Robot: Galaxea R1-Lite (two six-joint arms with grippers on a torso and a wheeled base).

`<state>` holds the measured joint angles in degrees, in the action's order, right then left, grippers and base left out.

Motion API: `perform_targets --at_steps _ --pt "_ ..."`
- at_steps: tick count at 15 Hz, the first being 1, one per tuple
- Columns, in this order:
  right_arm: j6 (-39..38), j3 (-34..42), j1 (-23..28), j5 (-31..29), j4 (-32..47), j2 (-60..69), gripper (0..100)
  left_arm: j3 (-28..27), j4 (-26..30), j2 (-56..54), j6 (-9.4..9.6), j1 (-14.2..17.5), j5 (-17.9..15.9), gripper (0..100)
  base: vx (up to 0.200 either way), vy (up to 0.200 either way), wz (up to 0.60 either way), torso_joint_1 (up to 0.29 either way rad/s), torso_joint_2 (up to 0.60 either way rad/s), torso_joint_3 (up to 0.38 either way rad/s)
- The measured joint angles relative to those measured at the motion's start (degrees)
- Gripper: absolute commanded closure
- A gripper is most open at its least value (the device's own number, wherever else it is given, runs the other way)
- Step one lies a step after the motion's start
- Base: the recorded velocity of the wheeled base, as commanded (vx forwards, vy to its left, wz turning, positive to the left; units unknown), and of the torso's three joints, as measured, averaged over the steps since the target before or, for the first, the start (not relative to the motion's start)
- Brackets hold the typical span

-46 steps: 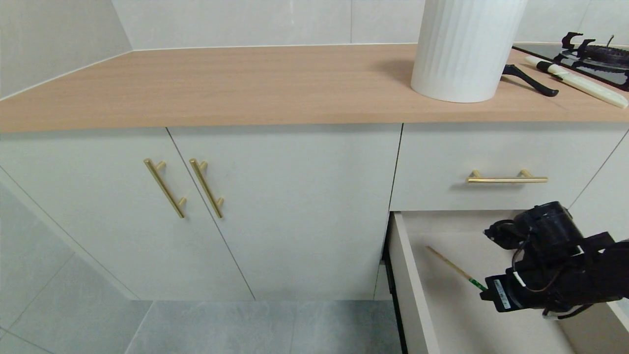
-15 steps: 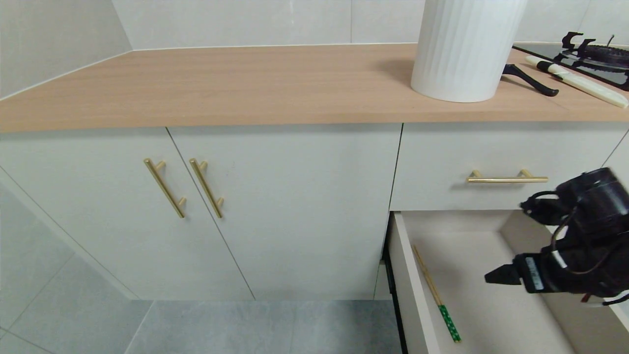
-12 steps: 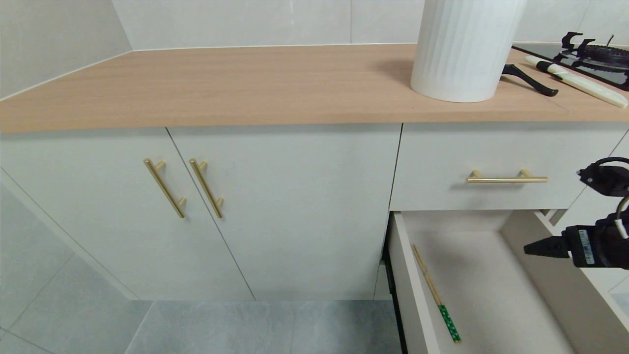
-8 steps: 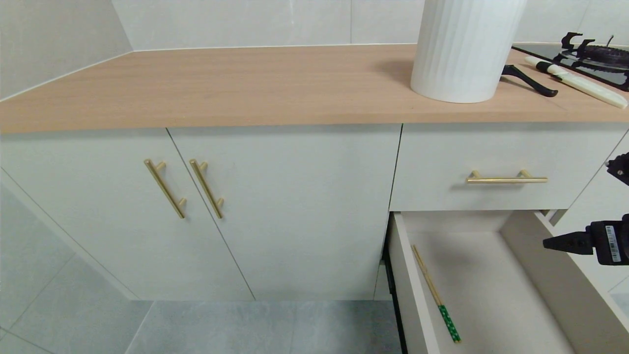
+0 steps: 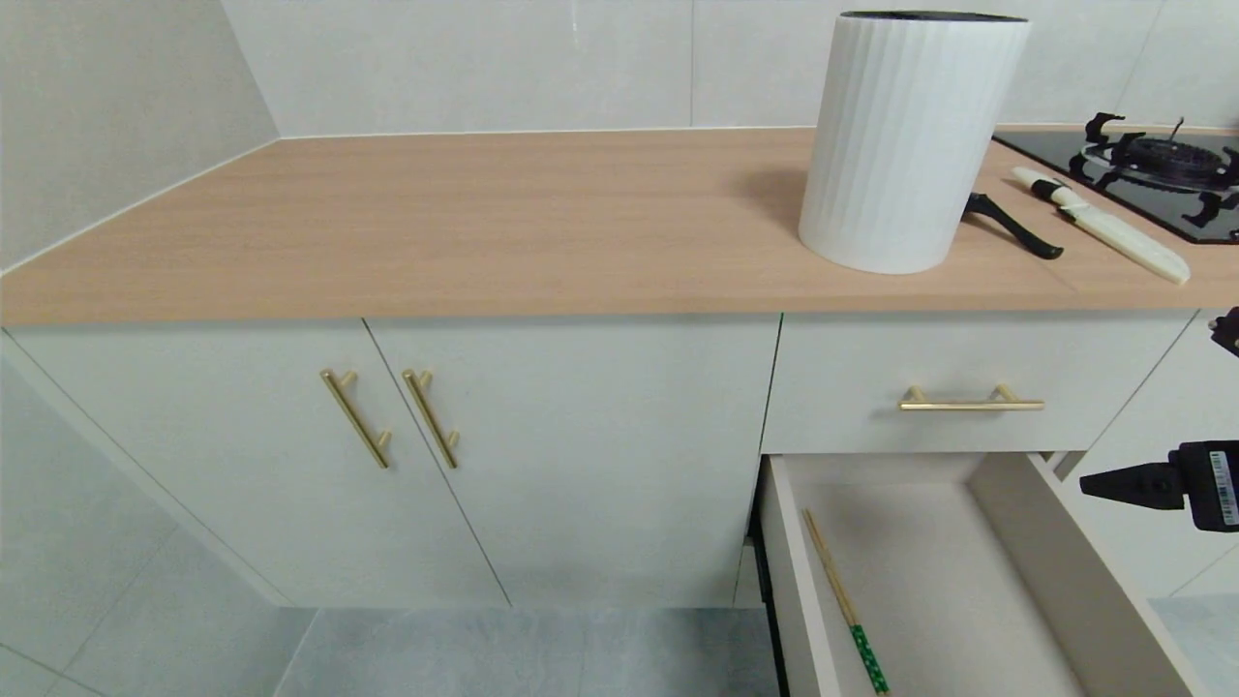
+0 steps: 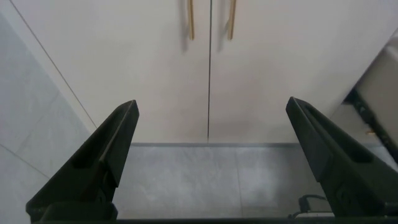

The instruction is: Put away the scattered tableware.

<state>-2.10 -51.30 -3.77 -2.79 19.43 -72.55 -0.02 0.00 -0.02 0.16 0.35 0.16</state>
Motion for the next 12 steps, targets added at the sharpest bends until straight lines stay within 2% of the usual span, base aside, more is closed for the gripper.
perform_targets --at_steps 9,12 --pt "0.87 0.48 -0.15 0.0 -0.09 0.26 0 0.0 0.0 0.0 0.0 0.0 0.0 0 0.0 0.0 0.0 0.197 -0.47 -0.277" --pt "1.69 0.56 -0.22 0.01 -0.24 0.26 0 0.02 0.0 0.0 0.02 0.0 0.0 0 0.0 0.0 0.0 0.069 -0.15 -0.092"
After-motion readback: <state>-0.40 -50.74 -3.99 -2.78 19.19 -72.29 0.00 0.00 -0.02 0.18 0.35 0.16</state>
